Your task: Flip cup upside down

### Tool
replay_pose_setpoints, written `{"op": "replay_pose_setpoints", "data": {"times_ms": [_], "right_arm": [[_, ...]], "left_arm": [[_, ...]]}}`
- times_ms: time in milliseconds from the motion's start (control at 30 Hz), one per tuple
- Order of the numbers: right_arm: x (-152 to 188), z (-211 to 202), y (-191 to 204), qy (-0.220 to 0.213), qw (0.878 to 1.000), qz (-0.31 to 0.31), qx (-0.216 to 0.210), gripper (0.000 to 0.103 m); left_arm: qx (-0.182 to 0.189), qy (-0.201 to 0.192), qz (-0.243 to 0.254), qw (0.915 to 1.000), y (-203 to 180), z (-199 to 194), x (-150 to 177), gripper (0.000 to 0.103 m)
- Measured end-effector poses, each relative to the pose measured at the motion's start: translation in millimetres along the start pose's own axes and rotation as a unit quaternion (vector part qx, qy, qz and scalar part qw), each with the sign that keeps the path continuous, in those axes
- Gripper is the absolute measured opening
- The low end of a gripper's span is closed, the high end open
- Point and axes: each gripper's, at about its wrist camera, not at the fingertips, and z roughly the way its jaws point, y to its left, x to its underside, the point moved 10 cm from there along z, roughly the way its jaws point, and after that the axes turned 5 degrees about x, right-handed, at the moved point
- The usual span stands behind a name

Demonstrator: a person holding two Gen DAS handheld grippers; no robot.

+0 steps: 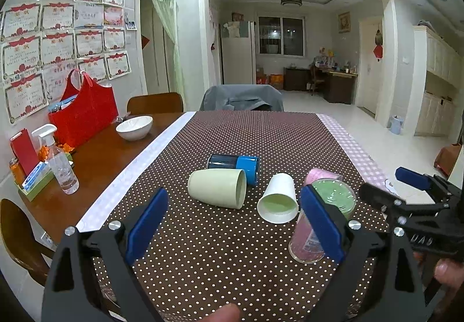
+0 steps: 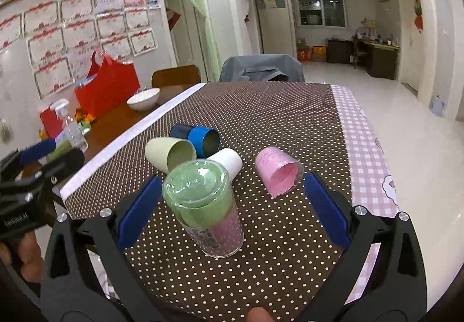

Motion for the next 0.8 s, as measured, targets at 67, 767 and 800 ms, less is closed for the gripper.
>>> {"op": "replay_pose_setpoints", "data": {"times_ms": [67,767,800], "right_arm": [[-3.3,-6.1,-3.3,-0.003,1.0,0.011,0.001,0.097],[-24.3,-66.8,-4.5,-0.069,0.997,0.025,0.021,0.097],[-24.7,-68.4,-4.6,-0.072,0.997,0.024,0.024,0.097]], "left_arm": [[0.0,-0.004,0.002,1.0,-2.2,-3.8,-2.1,0.091],[-0.007,-0.041,0.018,0.999,-16.6,-41.1,-6.8,0.091],[-0.006,-0.041,0.018,0.999,-16.8,-41.6,-7.1,0.091]]}}
